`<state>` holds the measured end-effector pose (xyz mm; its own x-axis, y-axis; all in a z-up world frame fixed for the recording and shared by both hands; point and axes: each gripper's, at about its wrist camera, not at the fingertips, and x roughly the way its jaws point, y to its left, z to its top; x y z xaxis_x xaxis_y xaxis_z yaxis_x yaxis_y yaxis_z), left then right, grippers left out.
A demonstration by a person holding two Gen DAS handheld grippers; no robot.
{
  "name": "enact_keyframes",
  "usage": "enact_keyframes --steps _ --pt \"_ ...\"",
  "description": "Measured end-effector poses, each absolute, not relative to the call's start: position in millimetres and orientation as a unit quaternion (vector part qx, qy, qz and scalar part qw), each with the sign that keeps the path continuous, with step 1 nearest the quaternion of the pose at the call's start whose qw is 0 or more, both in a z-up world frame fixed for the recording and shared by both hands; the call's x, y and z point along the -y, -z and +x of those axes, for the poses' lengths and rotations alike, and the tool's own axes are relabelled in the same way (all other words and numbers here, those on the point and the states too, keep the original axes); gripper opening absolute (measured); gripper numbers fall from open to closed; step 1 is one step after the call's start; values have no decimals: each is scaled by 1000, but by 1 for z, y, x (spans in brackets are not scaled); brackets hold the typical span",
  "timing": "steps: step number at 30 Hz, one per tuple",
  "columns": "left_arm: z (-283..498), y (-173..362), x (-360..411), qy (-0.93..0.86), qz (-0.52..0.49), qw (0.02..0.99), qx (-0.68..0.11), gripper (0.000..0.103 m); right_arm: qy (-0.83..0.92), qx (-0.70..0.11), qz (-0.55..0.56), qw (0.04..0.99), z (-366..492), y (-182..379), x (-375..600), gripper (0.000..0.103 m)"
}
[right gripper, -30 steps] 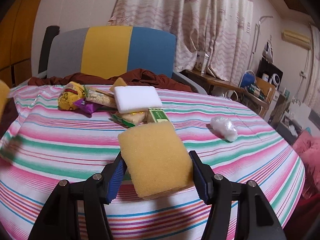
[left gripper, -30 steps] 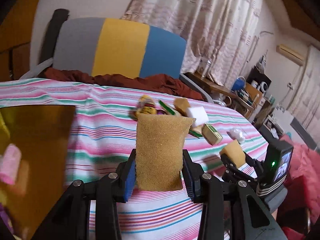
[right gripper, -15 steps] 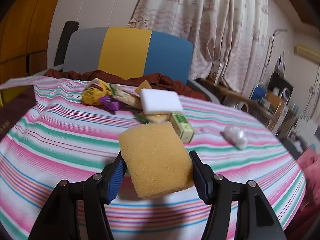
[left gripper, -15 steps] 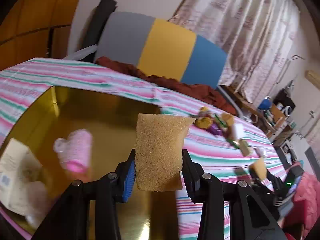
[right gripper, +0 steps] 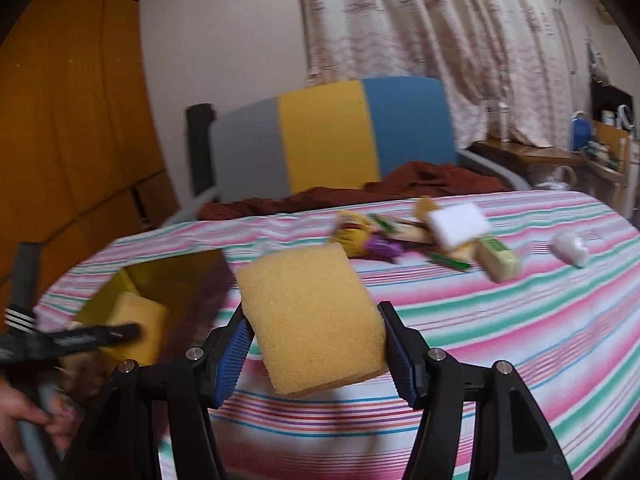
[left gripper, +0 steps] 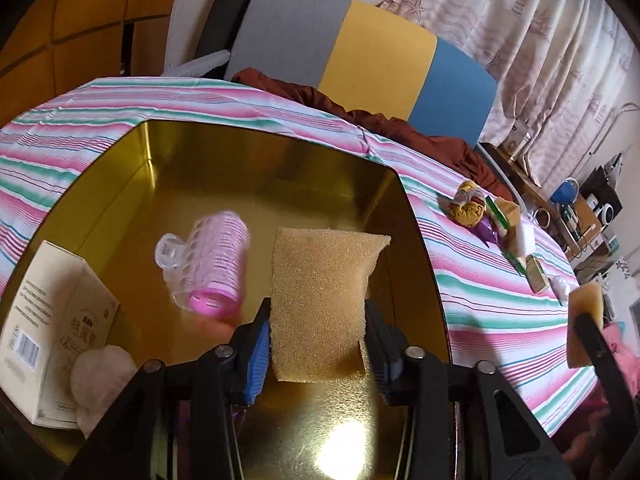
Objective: Organize objects
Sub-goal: 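Open the left tool to drop its sponge in the tray while the right tool releases its sponge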
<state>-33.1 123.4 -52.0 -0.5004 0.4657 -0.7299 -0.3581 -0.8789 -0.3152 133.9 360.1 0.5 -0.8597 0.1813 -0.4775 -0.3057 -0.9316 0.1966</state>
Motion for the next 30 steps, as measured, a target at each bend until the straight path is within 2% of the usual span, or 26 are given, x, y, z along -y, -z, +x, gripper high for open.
enact_keyframes --steps 2,5,9,11,21,24,30 --pt "-32 49 -121 -863 -438 241 69 63 -956 -143 -234 103 129 -5 -348 62" --pt "-30 37 -111 -867 -423 248 93 78 -956 -146 -240 80 124 -10 -331 62" --pt "-30 14 -85 -887 -383 225 129 90 -956 -144 -252 47 120 -11 -308 62" --pt "-30 5 -69 -897 -363 204 150 99 -955 -140 -261 28 116 -10 -297 62" --pt "-34 -10 4 -913 -325 120 215 102 -933 -91 -340 -71 86 1 -243 62" --pt "-32 -8 13 -913 -325 112 220 102 -926 -62 -364 -80 74 8 -224 63" --pt "-29 -3 20 -912 -329 107 221 102 -910 -59 -404 -79 55 25 -212 66"
